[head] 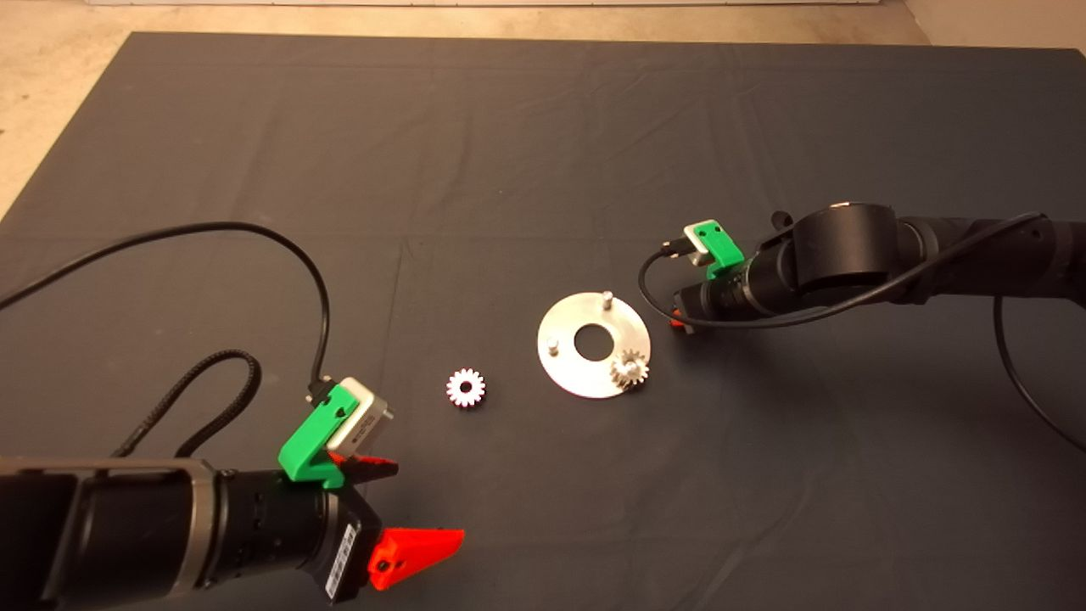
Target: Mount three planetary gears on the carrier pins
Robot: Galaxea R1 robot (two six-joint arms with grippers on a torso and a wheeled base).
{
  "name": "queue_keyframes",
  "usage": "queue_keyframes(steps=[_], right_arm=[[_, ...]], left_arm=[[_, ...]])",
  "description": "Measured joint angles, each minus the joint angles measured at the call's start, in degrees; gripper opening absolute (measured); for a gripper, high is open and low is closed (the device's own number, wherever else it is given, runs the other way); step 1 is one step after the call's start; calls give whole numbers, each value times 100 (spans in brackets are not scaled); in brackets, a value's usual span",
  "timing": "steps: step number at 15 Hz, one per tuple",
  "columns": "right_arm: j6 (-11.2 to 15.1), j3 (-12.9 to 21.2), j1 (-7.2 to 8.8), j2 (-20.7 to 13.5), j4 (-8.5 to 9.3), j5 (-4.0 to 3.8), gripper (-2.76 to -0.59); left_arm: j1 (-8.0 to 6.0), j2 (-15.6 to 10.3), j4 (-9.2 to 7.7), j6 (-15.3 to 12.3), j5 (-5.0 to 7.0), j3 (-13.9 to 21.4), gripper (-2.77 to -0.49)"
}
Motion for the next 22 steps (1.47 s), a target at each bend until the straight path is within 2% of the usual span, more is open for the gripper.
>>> queue_keyframes(steps=[2, 5, 9, 13, 15, 18, 19, 20, 21, 22], right_arm=[[0, 2, 4, -1, 0, -2, -239], [6, 5, 94, 0, 2, -11, -240], [26, 9, 562, 7, 2, 11, -242], [28, 11, 742, 129, 13, 33, -242], [28, 11, 756, 342, 38, 3, -242], [28, -6, 747, 750, 135, 39, -242], [28, -30, 745, 861, 233, 63, -242], [28, -44, 742, 909, 352, 72, -242], [28, -50, 745, 903, 411, 71, -242], [28, -72, 747, 901, 413, 38, -242]], left_arm=[[2, 0, 0, 0, -78, 0, -64], [0, 0, 0, 0, -100, 0, -64], [2, 1, 1, -2, -163, 0, -64], [2, 12, 0, -44, -205, 0, -64], [0, 17, 0, -85, -218, 0, -64], [0, 15, 0, -88, -224, 0, -64], [0, 17, 0, -95, -224, 0, -64], [0, 15, 0, -105, -227, 0, -64], [2, 15, 0, -105, -224, 0, -64], [0, 16, 0, -105, -229, 0, -64]])
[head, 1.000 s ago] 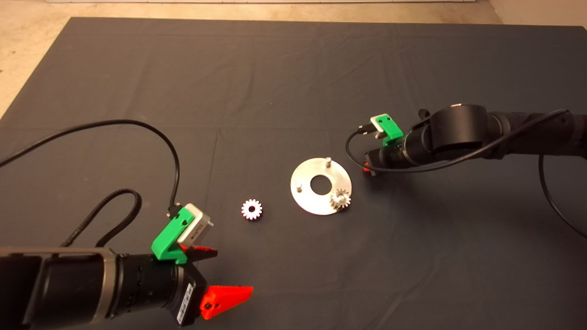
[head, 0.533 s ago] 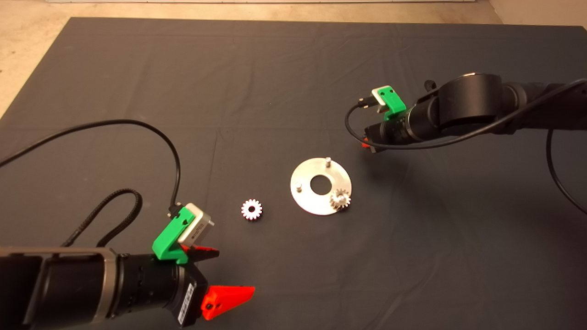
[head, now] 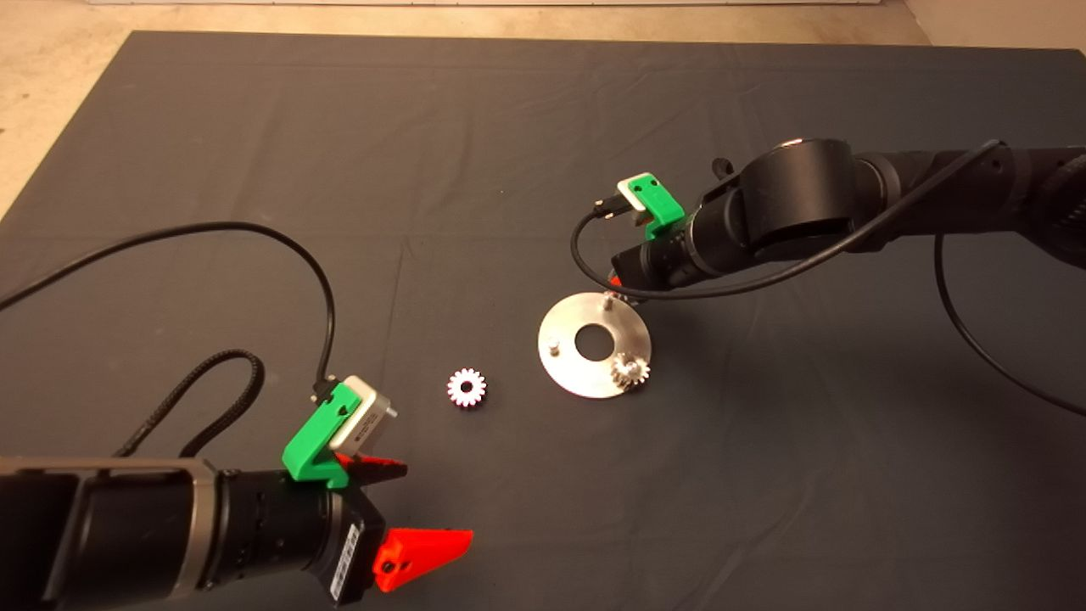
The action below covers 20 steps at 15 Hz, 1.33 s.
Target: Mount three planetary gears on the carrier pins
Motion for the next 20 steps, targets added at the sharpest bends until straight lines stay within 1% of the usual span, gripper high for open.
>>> queue_keyframes(steps=[1, 2, 4, 5, 6, 8, 11, 14, 16, 17, 18, 19, 20], right_arm=[[0, -11, 0, -14, 5, -19, -242], [0, -19, 13, -15, 69, -52, -242], [0, -16, 105, -17, 281, -44, -243], [0, 2, 144, -30, 338, -34, -243], [0, 11, 173, -45, 356, -22, -243], [0, 11, 168, -44, 369, -24, -243], [-2, 11, 168, -22, 369, 1, -243], [-5, 0, 165, -13, 369, 9, -243], [-2, -2, 154, -15, 372, 31, -243], [-2, -6, 154, -15, 372, 76, -243], [-5, -7, 153, -30, 377, 102, -243], [-2, -11, 151, -30, 377, 105, -243], [-2, -19, 151, -28, 377, 107, -243]], left_arm=[[0, -1, 0, 0, -2, 0, -64], [0, 1, 0, 0, -2, 0, -64], [0, 1, 0, -5, -2, 0, -64], [1, 1, 0, -5, -2, 0, -64], [0, 6, 0, -48, -2, 0, -64], [0, 12, 0, -65, -6, 0, -64], [0, 10, 0, -66, -6, 0, -64], [0, 10, 0, -65, -6, 0, -64], [0, -10, 2, -60, -2, 0, -64], [0, -7, 2, -55, -2, -1, -64], [-17, -15, 2, -41, -2, -2, -64], [-47, -45, 2, -38, 5, -2, -64], [-112, -121, 2, -27, 3, -2, -64]])
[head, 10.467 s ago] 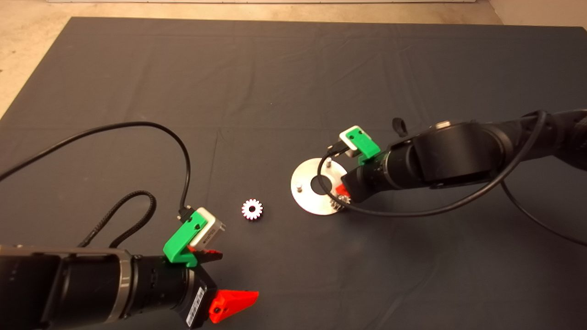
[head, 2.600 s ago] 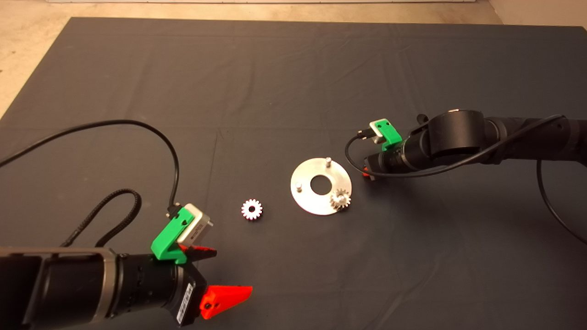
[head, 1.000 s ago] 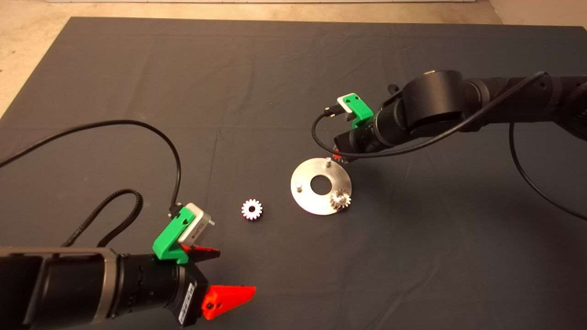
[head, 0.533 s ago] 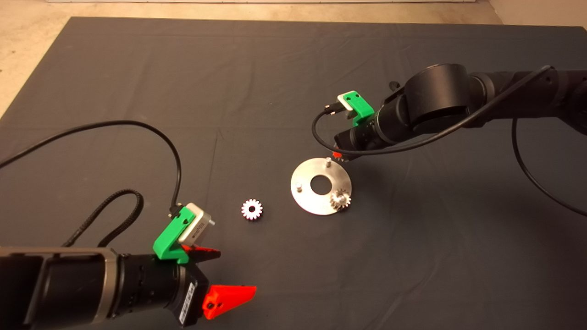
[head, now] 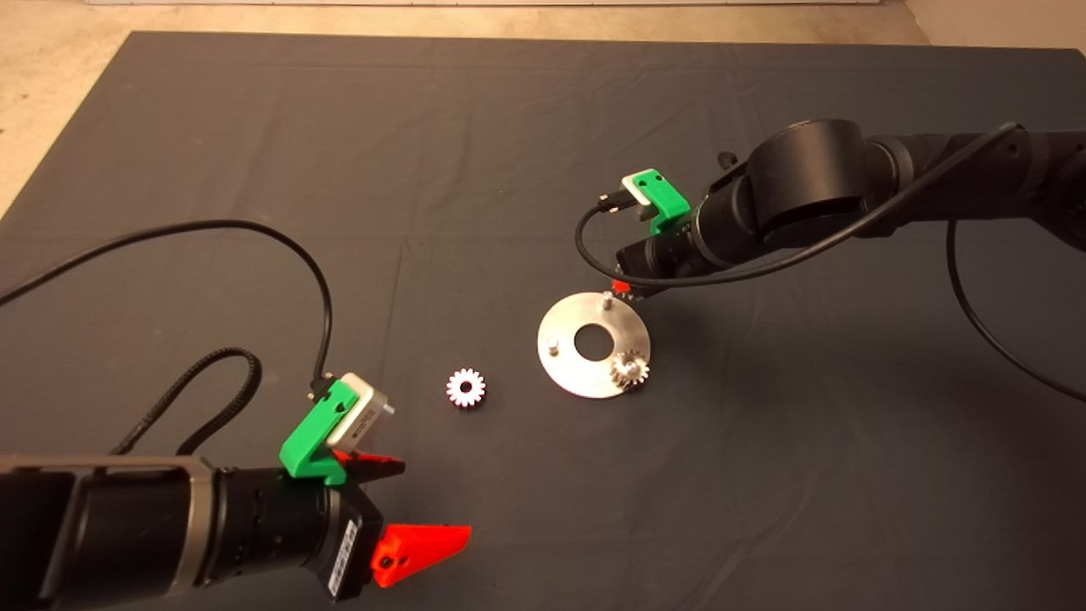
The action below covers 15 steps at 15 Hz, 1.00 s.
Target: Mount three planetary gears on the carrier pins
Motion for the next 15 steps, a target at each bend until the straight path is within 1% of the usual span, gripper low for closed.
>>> queue_keyframes(steps=[1, 2, 3, 4, 6, 8, 15], right_arm=[[0, 0, 2, 0, 0, 9, -243], [7, 4, 2, 0, 1, 37, -243], [75, 17, 2, -2, 1, 39, -243], [116, 59, 2, 2, 1, 41, -243], [124, 122, 2, 19, 11, 89, -243], [127, 122, 2, 0, 11, 48, -243], [124, 122, -11, 0, 11, 54, -243]], left_arm=[[-79, -164, 7, 10, -14, 0, -64], [-93, -376, 6, 13, -12, 0, -64], [-93, -521, 5, 13, -1, 0, -64], [-93, -539, 5, 13, 3, 0, -64], [-93, -467, 5, 20, -17, 0, -64], [-107, -391, 5, 18, -17, 0, -64], [-107, -310, 5, 5, -14, 0, -64]])
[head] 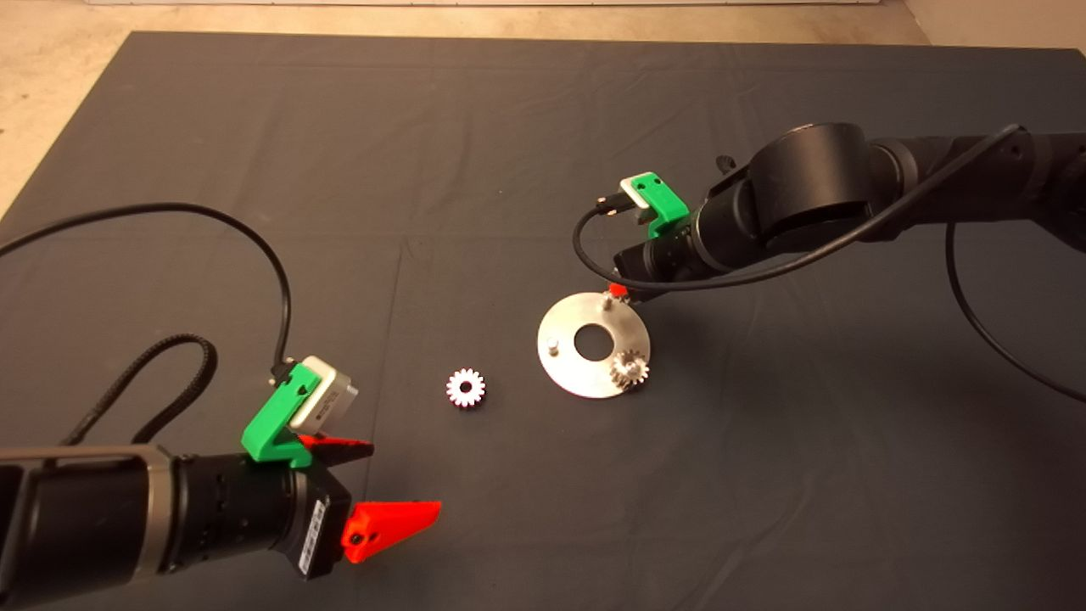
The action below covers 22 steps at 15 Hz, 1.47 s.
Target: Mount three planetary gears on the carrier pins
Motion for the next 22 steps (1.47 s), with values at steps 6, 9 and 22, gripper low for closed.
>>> queue_keyframes(steps=[6, 9, 22], right_arm=[[-1, 0, -221, 0, 4, 2, -243], [-1, 0, -222, -2, 6, 7, -243], [-188, -130, -221, 17, 1, 8, -244]], left_arm=[[-2, 6, 0, -3, -2, 0, -64], [-2, 6, 0, -5, -2, 0, -64], [-35, 6, 0, -22, -2, 0, -64]])
